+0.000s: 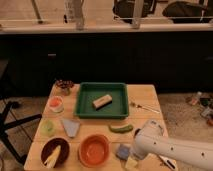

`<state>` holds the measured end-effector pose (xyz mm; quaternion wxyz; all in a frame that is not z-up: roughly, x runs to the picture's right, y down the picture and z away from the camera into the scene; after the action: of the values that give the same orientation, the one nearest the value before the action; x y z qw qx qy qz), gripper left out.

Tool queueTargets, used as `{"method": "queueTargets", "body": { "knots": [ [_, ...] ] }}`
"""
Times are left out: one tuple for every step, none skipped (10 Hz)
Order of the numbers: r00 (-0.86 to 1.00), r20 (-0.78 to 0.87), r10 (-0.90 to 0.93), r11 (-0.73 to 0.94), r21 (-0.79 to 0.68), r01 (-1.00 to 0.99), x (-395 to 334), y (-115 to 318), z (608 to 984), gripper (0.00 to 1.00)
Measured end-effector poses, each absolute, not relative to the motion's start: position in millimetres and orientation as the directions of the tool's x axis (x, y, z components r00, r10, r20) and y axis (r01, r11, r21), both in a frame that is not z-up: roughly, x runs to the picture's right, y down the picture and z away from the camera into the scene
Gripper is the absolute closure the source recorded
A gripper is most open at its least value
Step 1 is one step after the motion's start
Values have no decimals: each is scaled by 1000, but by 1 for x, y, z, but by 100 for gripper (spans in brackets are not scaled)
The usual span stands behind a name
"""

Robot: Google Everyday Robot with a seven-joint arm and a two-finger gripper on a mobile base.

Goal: Place sponge in tray

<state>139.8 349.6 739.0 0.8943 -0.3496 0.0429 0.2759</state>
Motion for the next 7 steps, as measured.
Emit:
{"method": "queueTargets", "body": {
  "knots": [
    [846, -274, 457, 603, -605, -521, 139, 352, 739, 22],
    [845, -280, 455, 595, -611, -522, 139, 354, 740, 30],
    [846, -282, 453, 589, -617, -521, 139, 356, 740, 39],
    [846, -283, 452, 585, -622, -520, 140, 357, 741, 51],
    [845, -282, 453, 582, -625, -521, 140, 358, 741, 59],
    [846, -281, 452, 580, -628, -519, 140, 358, 741, 71],
    [847, -281, 452, 580, -628, -518, 140, 358, 741, 80]
  ]
}}
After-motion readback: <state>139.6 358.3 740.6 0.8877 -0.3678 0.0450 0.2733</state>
